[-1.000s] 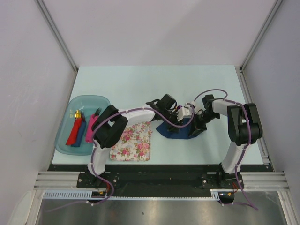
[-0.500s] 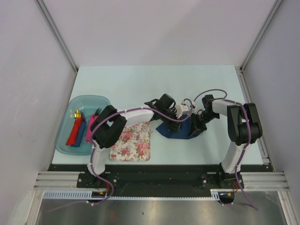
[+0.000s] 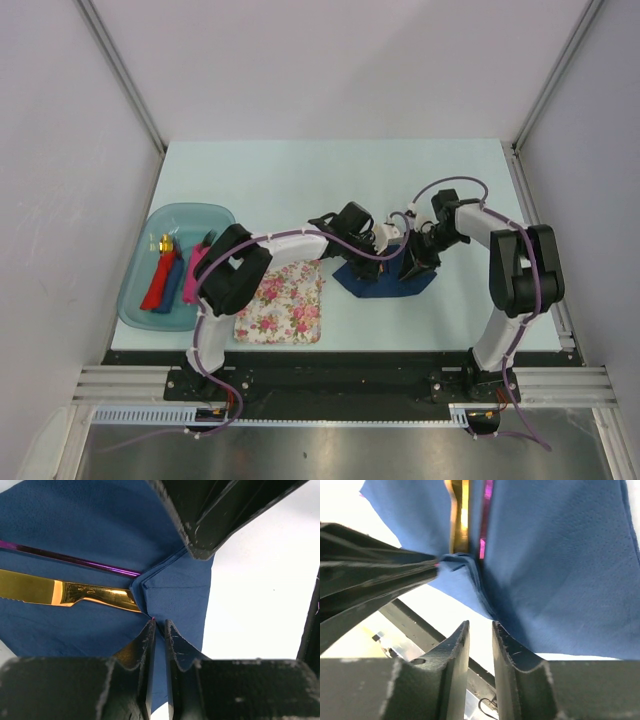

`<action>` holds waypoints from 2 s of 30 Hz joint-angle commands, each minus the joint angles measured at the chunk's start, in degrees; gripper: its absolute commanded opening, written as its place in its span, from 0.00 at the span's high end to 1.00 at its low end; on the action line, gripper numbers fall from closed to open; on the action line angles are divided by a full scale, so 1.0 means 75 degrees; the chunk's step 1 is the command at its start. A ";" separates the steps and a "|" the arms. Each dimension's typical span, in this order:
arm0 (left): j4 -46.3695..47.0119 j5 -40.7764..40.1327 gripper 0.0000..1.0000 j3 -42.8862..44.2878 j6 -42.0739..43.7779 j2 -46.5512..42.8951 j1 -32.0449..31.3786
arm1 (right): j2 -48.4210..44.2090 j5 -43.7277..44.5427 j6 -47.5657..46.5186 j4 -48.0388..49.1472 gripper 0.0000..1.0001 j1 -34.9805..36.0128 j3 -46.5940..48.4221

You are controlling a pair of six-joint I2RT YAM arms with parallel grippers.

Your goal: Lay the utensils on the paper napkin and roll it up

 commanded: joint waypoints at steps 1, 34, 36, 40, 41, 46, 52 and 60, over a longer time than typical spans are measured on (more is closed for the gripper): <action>0.0116 0.0018 0.84 -0.0033 -0.0136 0.0082 0.0022 | -0.0508 -0.0227 -0.0077 -0.0114 0.73 0.0083 0.0235; 0.0164 0.0123 0.37 -0.1673 -0.2867 -0.1688 0.1674 | 0.0652 0.0758 0.0333 0.0789 0.86 0.0634 -0.0117; 0.0338 0.0520 0.41 -0.1778 -0.2878 -0.1769 0.1697 | 0.0629 0.0758 0.0333 0.0766 0.86 0.0681 -0.0082; 0.1182 0.1588 0.58 -0.2013 -0.2972 -0.2062 0.1382 | 0.0617 0.0781 0.0298 0.0742 0.86 0.0693 -0.0082; 0.1102 0.1786 0.61 -0.1874 -0.2821 -0.1958 0.1184 | 0.0640 0.0793 0.0298 0.0719 0.86 0.0693 -0.0093; 0.1603 0.2584 0.72 -0.1767 -0.3345 -0.1571 0.0749 | 0.0629 0.0770 0.0298 0.0730 0.86 0.0658 -0.0105; 0.2049 0.2831 0.75 -0.1650 -0.3919 -0.1079 0.0291 | 0.0617 0.0758 0.0310 0.0718 0.86 0.0646 -0.0093; 0.2448 0.2702 0.75 -0.1228 -0.4495 -0.0177 0.0267 | 0.0676 0.0816 0.0333 0.0765 0.86 0.0681 -0.0070</action>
